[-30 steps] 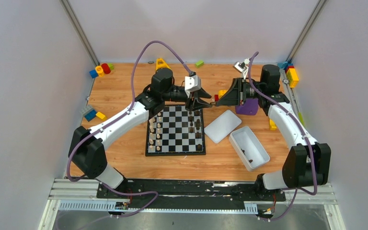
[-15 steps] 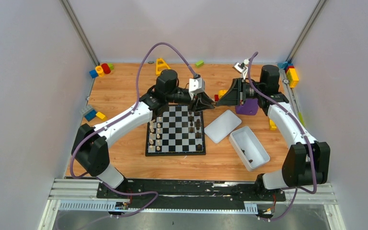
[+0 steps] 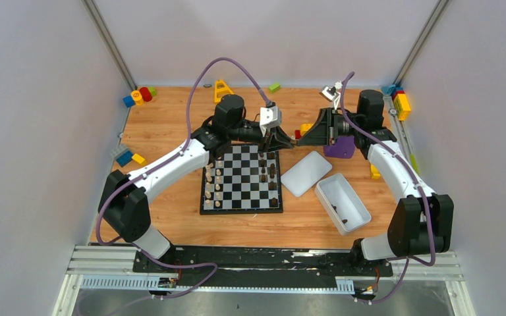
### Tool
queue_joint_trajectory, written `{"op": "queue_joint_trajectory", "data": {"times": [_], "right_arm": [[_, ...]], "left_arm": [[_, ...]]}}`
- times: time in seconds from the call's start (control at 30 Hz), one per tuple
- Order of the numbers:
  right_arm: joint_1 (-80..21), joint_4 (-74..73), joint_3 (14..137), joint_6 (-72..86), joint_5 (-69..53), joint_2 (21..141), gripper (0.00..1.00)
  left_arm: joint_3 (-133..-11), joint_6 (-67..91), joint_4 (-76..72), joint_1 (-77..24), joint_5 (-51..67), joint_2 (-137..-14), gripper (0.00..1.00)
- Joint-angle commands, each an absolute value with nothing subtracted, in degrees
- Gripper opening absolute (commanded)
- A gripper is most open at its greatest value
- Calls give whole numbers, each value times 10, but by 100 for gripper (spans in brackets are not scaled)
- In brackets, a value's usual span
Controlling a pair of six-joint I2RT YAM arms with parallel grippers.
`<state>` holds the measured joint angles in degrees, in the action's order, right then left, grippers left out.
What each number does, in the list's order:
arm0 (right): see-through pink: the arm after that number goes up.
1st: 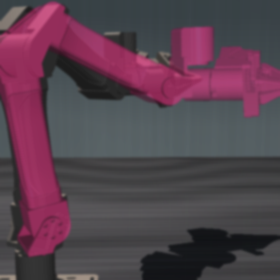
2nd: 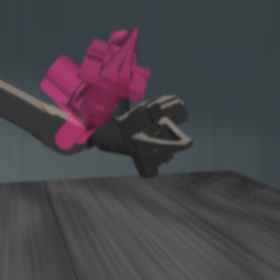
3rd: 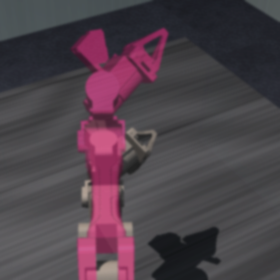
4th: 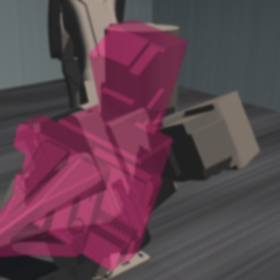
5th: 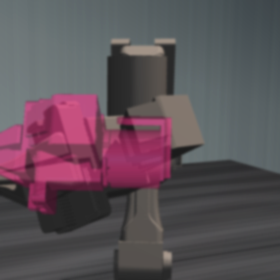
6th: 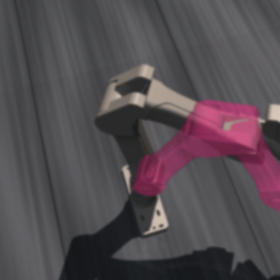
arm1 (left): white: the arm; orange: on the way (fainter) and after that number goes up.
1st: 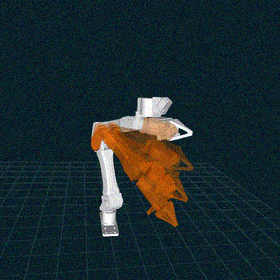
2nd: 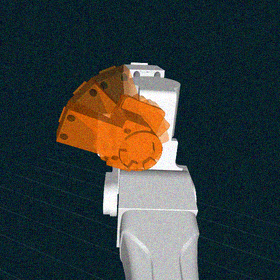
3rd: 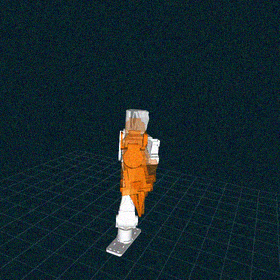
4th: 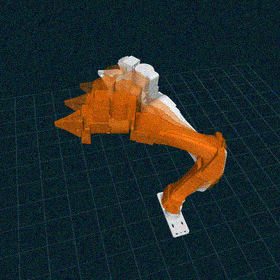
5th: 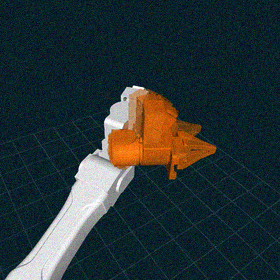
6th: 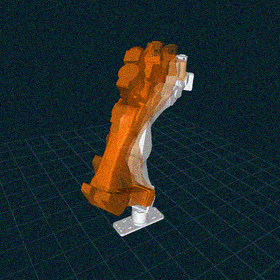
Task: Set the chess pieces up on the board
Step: Place the chess piece on the chessboard.
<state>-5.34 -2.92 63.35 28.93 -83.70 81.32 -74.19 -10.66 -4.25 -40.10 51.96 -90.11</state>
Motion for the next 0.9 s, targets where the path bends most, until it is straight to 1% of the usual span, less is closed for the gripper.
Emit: {"op": "queue_joint_trajectory", "data": {"times": [0.0, 0.07, 0.17, 0.2, 0.3, 0.33, 0.4, 0.5, 0.6, 0.67, 0.73, 0.83, 0.87], "right_arm": [[-50, -8, 623, 280, -839, 813, 0], [-49, -8, 622, 279, -838, 814, 0], [-50, -8, 620, 278, -834, 814, 1], [-50, -8, 620, 278, -832, 814, 3], [-49, -8, 619, 276, -828, 811, 11], [-49, -8, 619, 276, -827, 810, 13], [-48, -10, 621, 275, -826, 807, 19], [-42, -20, 626, 268, -825, 804, 36], [-30, -36, 633, 257, -826, 801, 47], [-19, -43, 637, 251, -828, 799, 50], [-7, -60, 641, 233, -829, 797, 50], [19, -129, 655, 162, -817, 791, 50], [26, -150, 658, 138, -809, 787, 50]], "left_arm": [[-771, -108, -48, -403, 532, -895, 21], [-772, -108, -49, -403, 532, -895, 20], [-775, -108, -47, -403, 533, -896, 14], [-775, -108, -46, -403, 534, -896, 13], [-775, -112, -39, -403, 534, -896, 1], [-773, -114, -38, -403, 534, -895, 0], [-768, -126, -27, -403, 533, -892, 0], [-757, -149, -8, -403, 527, -880, 0], [-748, -190, 39, -403, 518, -865, 0], [-743, -219, 73, -403, 510, -852, 0], [-741, -247, 112, -403, 500, -842, 0], [-751, -293, 185, -403, 469, -829, 0], [-755, -320, 229, -404, 458, -829, 0]]}}
